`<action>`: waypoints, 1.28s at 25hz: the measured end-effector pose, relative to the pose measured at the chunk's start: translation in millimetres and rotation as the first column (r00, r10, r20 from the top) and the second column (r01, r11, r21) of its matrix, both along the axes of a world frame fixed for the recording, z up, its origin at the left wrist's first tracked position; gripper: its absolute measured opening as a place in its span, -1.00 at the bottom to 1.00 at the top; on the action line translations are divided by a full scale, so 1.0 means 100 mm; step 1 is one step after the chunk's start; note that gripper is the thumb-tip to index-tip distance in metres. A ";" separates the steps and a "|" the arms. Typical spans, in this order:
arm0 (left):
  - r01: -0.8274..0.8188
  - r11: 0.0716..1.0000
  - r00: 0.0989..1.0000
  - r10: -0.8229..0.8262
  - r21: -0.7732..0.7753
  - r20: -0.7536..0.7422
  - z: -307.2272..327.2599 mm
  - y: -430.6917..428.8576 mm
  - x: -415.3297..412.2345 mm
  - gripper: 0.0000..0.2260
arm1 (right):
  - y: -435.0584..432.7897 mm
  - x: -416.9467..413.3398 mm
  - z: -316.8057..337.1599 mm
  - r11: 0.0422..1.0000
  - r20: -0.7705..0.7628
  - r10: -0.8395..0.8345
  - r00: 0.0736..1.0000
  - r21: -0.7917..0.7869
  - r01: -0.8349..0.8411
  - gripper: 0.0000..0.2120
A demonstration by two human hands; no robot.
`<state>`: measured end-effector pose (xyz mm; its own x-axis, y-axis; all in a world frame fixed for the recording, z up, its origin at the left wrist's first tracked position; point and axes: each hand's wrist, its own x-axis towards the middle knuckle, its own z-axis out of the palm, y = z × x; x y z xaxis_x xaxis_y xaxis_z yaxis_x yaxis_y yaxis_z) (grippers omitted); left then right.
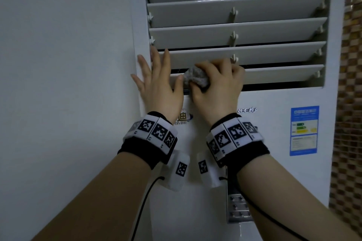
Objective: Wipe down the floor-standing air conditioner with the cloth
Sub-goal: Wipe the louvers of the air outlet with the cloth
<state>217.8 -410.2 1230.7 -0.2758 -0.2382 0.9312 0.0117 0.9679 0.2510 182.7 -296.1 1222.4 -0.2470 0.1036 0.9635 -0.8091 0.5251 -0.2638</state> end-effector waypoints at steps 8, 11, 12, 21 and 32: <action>-0.061 0.998 0.998 0.061 -0.010 0.028 0.02 0.08 -0.03 -0.44 | 0.26 -0.12 0.00 0.992 0.068 -0.015 0.998 -0.125 0.024 -0.69; -0.062 0.998 0.997 0.062 -0.001 0.040 0.02 0.16 -0.05 -0.44 | 0.18 -0.09 0.01 1.000 0.033 0.016 0.999 0.006 -0.016 -0.67; -0.059 0.998 0.997 0.059 0.000 0.042 0.02 0.18 -0.06 -0.44 | 0.22 -0.10 0.02 0.999 0.030 0.024 0.999 0.023 -0.025 -0.67; -0.061 0.998 0.997 0.061 0.004 0.053 0.03 0.36 -0.16 -0.42 | 0.75 -0.18 0.06 0.942 -0.095 0.141 0.985 -0.292 -0.163 -0.65; -0.083 0.995 0.994 0.087 -0.050 0.067 0.08 0.89 -0.47 -0.34 | 1.11 -0.51 0.00 0.991 0.082 0.044 0.996 -0.133 -0.033 -0.72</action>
<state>171.3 -321.5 1238.7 -0.3207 -0.2202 0.9212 -0.0869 0.9753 0.2029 132.1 -184.9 1222.8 -0.3333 0.2166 0.9176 -0.8000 0.4500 -0.3968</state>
